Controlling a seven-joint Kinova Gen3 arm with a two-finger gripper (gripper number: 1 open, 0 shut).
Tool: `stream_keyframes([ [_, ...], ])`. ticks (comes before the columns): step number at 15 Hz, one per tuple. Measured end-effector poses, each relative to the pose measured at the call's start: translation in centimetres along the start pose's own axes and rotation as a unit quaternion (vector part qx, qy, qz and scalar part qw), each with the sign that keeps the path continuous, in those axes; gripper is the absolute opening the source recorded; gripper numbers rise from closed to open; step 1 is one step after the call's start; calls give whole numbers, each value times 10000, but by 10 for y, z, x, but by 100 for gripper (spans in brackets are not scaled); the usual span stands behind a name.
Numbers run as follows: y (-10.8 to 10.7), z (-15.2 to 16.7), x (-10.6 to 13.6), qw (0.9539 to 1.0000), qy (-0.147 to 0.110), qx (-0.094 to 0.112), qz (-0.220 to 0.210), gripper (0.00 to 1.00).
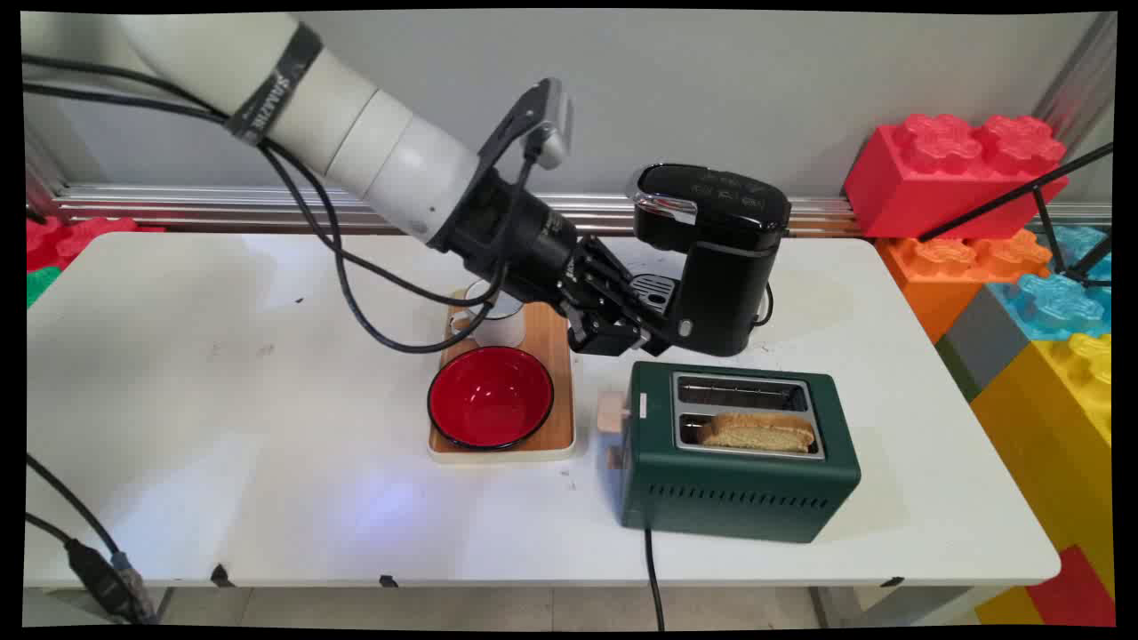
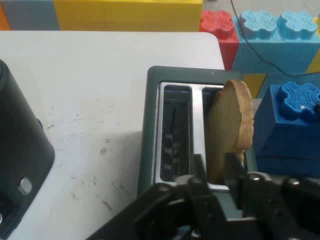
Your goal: Press the toaster switch
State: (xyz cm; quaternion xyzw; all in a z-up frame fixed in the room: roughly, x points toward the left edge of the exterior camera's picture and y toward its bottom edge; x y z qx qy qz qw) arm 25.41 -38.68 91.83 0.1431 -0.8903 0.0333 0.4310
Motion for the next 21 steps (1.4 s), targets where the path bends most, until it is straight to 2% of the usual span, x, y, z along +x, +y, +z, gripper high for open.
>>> stream_keyframes([
  [13, -5, -15, -50, 9986, 513, -111, -100, 0],
  [21, -10, -13, -85, 9978, 637, -145, -71, 0],
])
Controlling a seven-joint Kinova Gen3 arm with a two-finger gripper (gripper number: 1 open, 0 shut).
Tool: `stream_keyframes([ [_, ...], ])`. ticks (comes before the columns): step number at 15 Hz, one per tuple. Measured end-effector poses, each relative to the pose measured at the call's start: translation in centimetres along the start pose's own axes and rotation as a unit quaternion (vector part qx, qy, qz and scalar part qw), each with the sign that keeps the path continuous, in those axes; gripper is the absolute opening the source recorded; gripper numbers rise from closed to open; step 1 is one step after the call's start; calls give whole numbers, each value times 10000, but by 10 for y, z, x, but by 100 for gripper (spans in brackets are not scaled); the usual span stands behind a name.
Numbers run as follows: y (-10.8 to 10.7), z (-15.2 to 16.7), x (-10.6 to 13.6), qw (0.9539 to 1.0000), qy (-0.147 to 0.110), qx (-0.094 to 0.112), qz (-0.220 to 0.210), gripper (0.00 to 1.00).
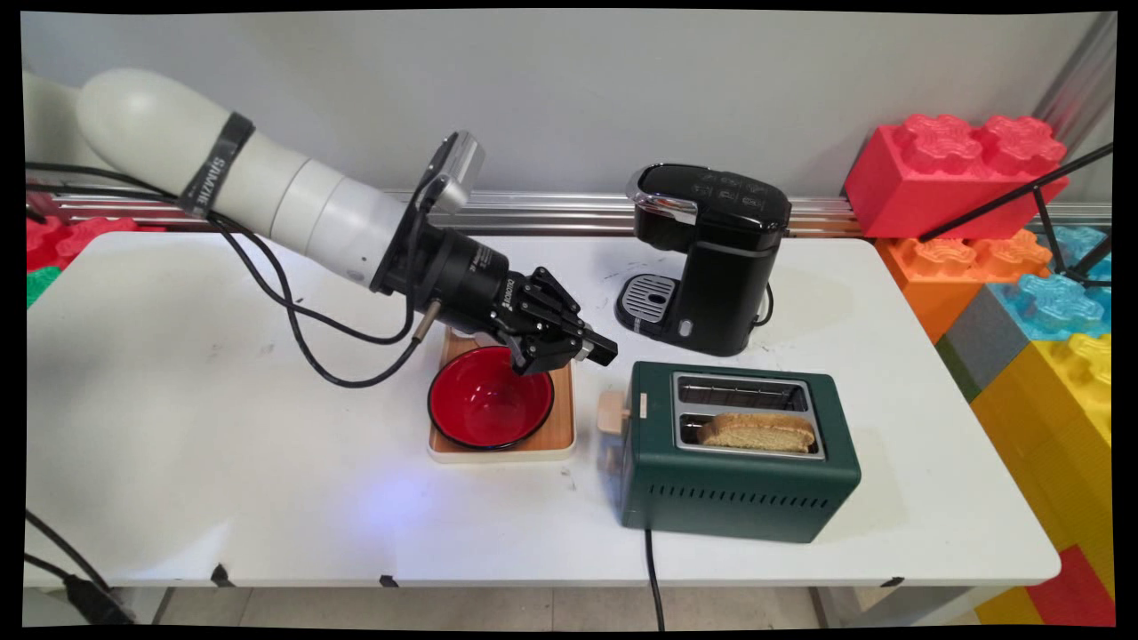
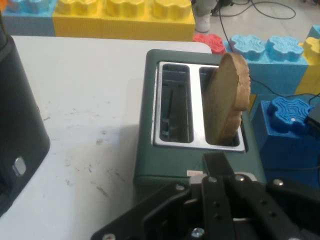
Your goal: Press the toaster switch
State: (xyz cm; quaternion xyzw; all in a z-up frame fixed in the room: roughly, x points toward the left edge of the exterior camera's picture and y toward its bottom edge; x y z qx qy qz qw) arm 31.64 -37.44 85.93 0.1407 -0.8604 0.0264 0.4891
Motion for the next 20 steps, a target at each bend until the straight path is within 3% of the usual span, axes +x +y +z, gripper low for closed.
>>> stream_keyframes([
  [20, -1, 29, -43, 9999, 93, -13, 125, 0],
])
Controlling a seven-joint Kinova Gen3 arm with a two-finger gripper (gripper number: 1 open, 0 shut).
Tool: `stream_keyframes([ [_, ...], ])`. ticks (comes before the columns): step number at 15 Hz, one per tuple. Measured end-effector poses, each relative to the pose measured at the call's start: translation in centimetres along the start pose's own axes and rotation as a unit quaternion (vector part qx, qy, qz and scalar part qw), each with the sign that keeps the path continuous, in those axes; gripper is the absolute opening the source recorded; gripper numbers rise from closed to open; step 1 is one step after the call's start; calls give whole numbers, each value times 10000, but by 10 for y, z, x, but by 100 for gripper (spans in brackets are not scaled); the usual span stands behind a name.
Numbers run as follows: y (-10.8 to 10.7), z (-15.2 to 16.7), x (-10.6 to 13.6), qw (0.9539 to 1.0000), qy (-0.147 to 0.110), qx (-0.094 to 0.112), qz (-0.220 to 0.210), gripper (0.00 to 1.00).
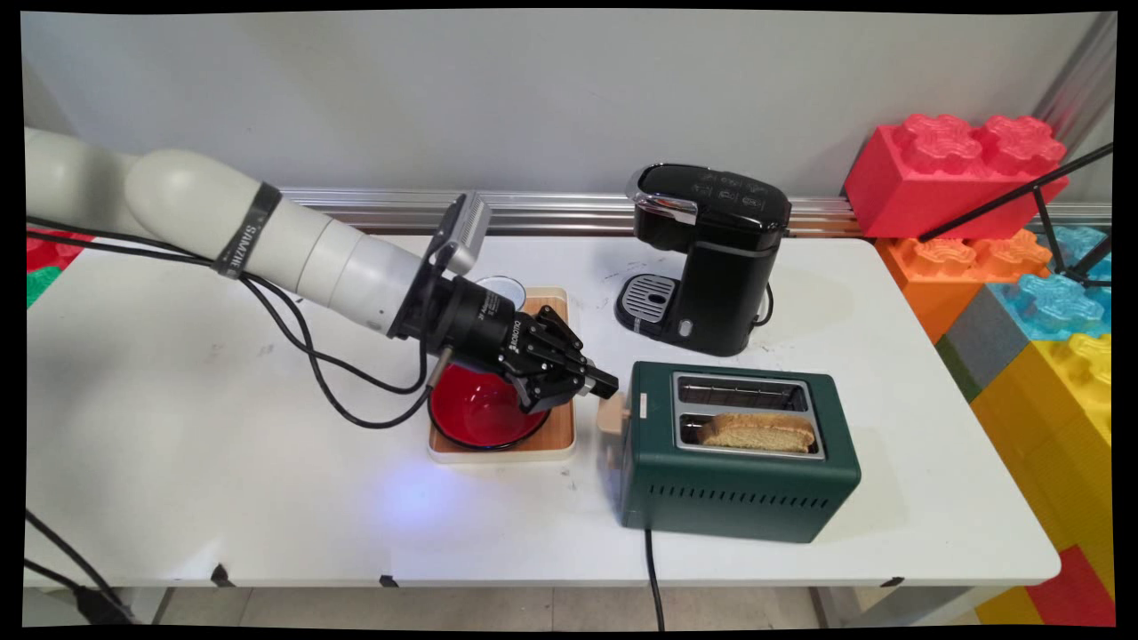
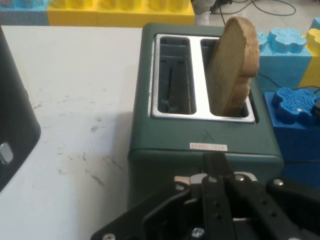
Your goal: Press the toaster switch
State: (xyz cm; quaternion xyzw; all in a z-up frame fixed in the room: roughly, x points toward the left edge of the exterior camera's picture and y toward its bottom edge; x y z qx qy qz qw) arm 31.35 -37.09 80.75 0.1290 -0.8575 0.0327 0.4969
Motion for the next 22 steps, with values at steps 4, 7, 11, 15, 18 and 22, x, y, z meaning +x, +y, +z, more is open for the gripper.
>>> stream_keyframes([
  [4, 0, 4, -3, 10000, -38, 8, 59, 0],
  [7, 0, 7, -5, 9999, -59, 26, 95, 0],
  [11, 0, 11, -7, 9999, -80, 49, 133, 0],
  [15, 0, 15, -10, 9998, -115, 47, 160, 0],
  [18, 1, 17, -12, 9997, -142, 30, 176, 0],
  [22, 2, 21, -16, 9996, -189, 21, 198, 0],
])
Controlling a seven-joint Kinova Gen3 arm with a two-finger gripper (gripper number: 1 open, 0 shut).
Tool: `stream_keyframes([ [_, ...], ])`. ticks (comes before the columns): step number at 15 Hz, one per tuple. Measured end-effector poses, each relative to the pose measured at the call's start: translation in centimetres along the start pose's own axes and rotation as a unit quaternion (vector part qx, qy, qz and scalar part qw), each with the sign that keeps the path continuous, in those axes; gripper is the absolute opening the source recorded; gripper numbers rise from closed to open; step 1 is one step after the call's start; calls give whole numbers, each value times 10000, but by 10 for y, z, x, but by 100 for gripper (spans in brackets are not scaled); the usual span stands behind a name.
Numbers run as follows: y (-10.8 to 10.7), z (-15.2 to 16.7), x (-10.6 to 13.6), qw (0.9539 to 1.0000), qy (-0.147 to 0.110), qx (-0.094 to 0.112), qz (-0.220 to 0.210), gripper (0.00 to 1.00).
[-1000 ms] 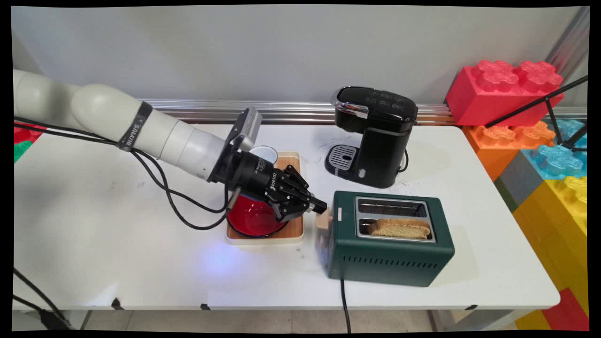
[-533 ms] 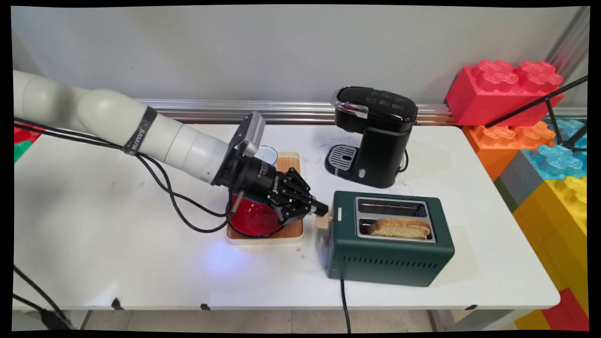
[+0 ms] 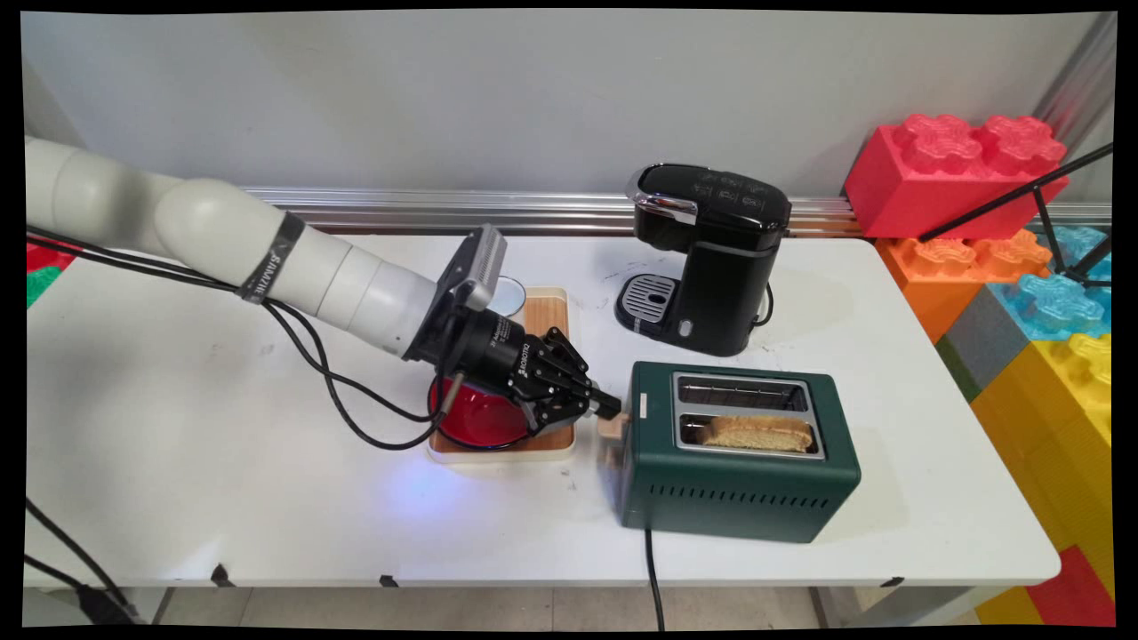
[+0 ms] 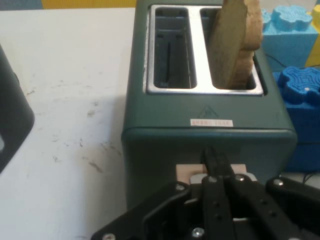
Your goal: Press the toaster switch
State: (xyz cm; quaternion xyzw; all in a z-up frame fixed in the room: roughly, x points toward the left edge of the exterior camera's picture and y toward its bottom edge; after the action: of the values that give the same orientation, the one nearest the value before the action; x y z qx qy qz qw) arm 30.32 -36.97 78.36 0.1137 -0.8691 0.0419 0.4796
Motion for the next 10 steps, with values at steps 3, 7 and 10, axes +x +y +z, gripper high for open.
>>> stream_keyframes([
  [3, -1, 3, -4, 10000, -53, 5, 12, 0],
  [7, -3, 9, -8, 9999, -111, 23, 22, 0],
  [10, -4, 13, -12, 9999, -162, 36, 23, 0],
])
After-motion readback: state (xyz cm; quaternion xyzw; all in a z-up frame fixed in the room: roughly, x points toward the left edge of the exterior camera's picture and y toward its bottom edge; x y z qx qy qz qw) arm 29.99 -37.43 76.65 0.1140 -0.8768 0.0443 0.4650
